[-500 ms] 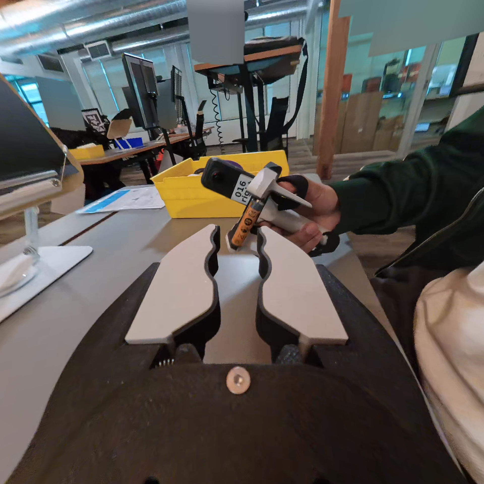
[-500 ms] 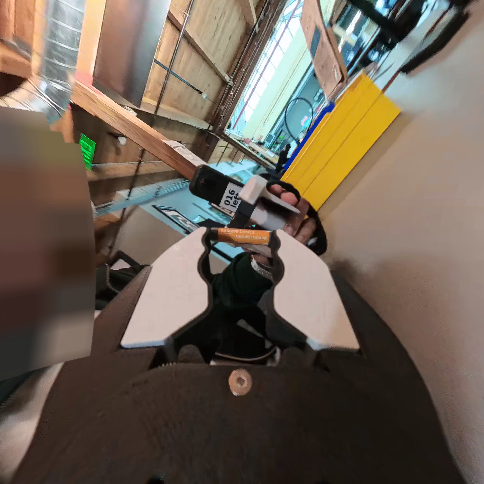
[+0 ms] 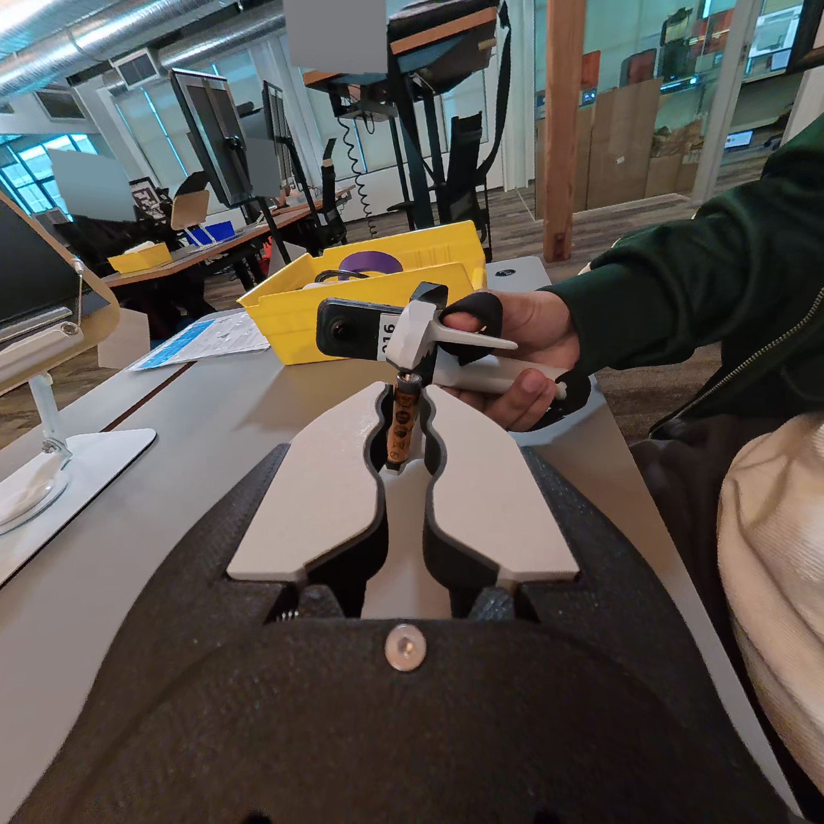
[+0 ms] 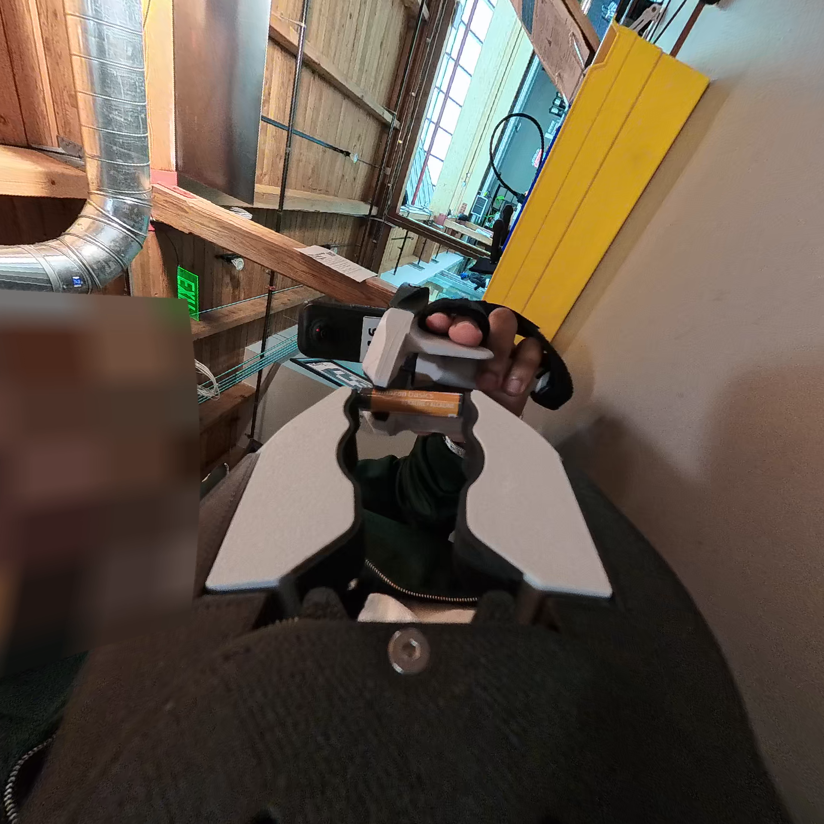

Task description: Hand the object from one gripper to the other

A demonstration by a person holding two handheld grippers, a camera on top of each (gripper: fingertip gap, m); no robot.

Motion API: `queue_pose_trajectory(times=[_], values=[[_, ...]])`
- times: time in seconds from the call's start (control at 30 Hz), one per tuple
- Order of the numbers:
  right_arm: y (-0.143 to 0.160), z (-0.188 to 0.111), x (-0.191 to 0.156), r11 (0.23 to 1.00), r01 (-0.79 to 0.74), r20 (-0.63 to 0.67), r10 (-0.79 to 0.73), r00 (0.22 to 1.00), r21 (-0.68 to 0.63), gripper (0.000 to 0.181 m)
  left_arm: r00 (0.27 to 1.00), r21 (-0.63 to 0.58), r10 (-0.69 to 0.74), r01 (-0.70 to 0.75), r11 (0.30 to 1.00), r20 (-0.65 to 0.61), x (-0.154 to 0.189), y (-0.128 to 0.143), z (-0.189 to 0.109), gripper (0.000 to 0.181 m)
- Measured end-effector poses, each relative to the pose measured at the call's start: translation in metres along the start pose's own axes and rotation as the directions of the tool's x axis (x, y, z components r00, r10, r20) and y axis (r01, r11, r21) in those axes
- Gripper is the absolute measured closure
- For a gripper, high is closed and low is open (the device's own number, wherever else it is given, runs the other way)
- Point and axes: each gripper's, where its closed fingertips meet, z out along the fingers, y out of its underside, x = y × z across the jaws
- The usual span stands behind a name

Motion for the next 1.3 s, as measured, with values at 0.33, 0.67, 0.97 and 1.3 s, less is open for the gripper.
queue_pose_trajectory(times=[0.33,0.67,0.97,1.3], values=[[-0.014,-0.013,0.012,0.968,0.251,-0.177,-0.246,0.953,0.001,0.109,0.944,0.016,-0.328,0.327,0.945,0.035,-0.027,0.004,-0.014,0.17],[-0.006,-0.003,-0.003,0.507,0.822,-0.259,-0.856,0.447,-0.258,0.153,0.837,0.074,-0.544,0.548,0.833,-0.066,-0.031,-0.002,-0.021,0.169],[0.007,0.005,0.004,0.489,0.811,-0.231,-0.871,0.433,-0.321,0.167,0.85,0.029,-0.514,0.52,0.854,-0.114,-0.013,-0.007,-0.009,0.169],[0.007,0.005,0.001,0.486,0.816,-0.225,-0.872,0.434,-0.311,0.171,0.851,0.058,-0.506,0.517,0.854,-0.142,-0.009,-0.013,-0.008,0.17]])
